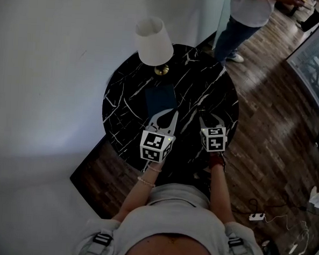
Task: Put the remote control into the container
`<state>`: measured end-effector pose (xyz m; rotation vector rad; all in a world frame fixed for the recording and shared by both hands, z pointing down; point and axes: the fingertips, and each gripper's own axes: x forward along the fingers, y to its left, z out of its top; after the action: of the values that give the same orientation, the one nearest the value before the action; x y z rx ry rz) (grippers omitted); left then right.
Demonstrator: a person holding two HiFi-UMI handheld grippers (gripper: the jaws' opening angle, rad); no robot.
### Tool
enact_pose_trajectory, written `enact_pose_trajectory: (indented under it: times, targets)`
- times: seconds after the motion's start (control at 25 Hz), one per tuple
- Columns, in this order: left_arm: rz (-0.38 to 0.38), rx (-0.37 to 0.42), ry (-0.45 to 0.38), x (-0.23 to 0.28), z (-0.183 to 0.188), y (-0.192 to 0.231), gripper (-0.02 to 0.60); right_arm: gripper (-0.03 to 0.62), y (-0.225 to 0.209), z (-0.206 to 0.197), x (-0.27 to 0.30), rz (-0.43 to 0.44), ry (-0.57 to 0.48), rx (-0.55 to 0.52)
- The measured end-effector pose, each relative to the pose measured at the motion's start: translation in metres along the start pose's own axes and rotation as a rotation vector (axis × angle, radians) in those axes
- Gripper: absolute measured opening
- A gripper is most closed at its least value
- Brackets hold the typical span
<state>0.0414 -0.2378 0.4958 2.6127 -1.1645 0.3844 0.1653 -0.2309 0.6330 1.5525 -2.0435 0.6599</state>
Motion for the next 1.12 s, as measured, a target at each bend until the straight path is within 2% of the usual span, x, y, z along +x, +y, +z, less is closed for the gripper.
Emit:
enact_pose_trajectory:
  times: [0.56, 0.72, 1.12]
  targets:
    - [0.056, -0.037, 0.029, 0.003, -0.012, 0.026, 0.002, 0.195, -0.013, -0.048, 0.055, -0.011, 0.155, -0.061]
    - [0.073, -0.05, 0.032, 0.001, -0.011, 0.031, 0.002, 0.218, -0.009, -0.059, 0.063, -0.005, 0.224, -0.044]
    - [0.116, -0.068, 0.043, -0.005, -0.014, 0.049, 0.002, 0.225, -0.012, -0.076, 0.082, -0.036, 0.299, -0.058]
